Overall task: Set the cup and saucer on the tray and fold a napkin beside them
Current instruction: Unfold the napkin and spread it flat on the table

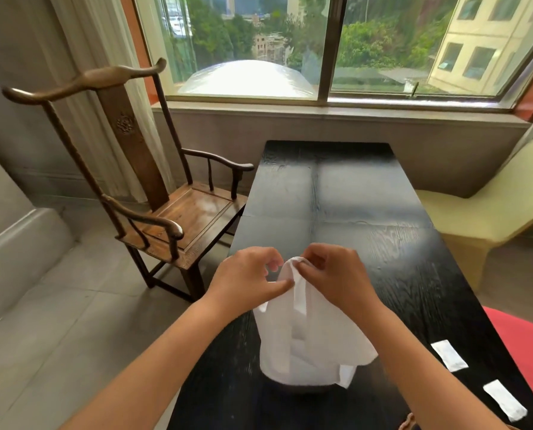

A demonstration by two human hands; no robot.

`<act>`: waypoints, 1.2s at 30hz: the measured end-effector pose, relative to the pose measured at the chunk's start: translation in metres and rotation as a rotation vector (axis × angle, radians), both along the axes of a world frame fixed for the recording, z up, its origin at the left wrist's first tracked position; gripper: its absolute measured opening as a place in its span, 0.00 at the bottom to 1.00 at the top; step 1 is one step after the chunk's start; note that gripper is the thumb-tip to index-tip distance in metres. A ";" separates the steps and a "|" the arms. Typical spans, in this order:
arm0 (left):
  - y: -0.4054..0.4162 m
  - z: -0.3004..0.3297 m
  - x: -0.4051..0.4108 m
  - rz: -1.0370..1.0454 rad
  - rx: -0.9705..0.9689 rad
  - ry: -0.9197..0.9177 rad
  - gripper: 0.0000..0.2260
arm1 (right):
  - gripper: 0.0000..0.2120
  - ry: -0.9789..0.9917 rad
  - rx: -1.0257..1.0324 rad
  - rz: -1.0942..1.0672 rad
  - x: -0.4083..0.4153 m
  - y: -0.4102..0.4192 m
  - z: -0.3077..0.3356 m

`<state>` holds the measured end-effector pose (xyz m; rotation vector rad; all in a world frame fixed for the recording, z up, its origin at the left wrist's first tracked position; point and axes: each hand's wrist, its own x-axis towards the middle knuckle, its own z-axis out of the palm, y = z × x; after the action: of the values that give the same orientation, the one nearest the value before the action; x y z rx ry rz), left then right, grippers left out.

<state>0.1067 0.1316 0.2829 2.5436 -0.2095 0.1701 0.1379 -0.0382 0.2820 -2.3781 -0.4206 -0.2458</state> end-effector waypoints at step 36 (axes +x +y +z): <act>0.091 0.102 0.114 -0.060 0.195 -0.223 0.05 | 0.07 -0.174 -0.553 -0.142 0.096 -0.068 0.099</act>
<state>0.2207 0.2222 0.3848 2.7051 -0.4060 0.4305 0.2342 -0.1059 0.3811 -2.9467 -0.4438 -0.4514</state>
